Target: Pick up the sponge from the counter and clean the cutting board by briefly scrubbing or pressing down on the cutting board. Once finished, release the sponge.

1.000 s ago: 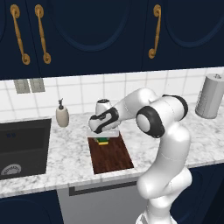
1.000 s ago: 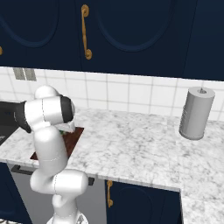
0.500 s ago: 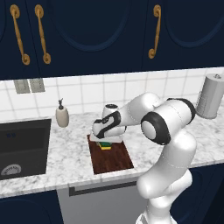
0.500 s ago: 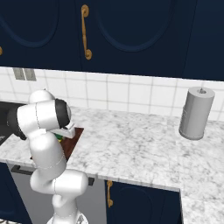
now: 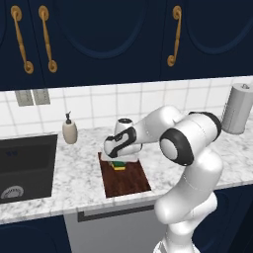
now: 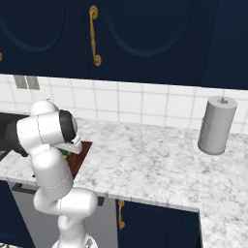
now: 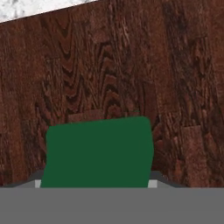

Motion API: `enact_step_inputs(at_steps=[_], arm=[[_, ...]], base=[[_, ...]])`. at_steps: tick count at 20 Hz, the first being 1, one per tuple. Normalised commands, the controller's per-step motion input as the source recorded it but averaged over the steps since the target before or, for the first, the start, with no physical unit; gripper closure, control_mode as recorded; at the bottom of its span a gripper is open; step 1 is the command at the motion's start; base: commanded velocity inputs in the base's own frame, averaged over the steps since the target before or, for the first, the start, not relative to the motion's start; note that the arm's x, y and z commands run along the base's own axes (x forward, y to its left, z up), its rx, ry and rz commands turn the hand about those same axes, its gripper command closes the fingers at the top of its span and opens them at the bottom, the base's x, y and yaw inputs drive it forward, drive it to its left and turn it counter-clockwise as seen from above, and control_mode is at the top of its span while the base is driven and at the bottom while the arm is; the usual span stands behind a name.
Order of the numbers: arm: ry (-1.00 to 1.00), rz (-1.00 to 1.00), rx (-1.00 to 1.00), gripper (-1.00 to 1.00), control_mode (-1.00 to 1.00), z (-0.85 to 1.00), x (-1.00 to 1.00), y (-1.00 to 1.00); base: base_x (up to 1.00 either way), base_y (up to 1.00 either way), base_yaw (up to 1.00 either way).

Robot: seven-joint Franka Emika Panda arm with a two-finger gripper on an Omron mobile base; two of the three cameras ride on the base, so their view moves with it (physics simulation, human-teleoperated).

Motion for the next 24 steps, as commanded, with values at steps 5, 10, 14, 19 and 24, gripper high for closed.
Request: enact_step_inputs(at_steps=[5,10,14,19,24], arm=[[0.00,0.00,0.01,1.00,-1.00,-0.74,-1.00,-0.21],[0.00,0.00,0.02,1.00,-1.00,-0.61,-1.00,-0.27],[0.00,0.00,0.03,1.00,-1.00,-0.69,-1.00,-0.27],[0.00,0.00,0.02,1.00,-1.00,-0.72,-1.00,-0.25],[0.00,0.00,0.00,1.00,-1.00,-0.76,-1.00,-0.21]], base=[[0.00,0.00,0.00],[0.00,0.00,0.00],[0.00,0.00,0.00],[0.00,0.00,0.00],[0.00,0.00,0.00]])
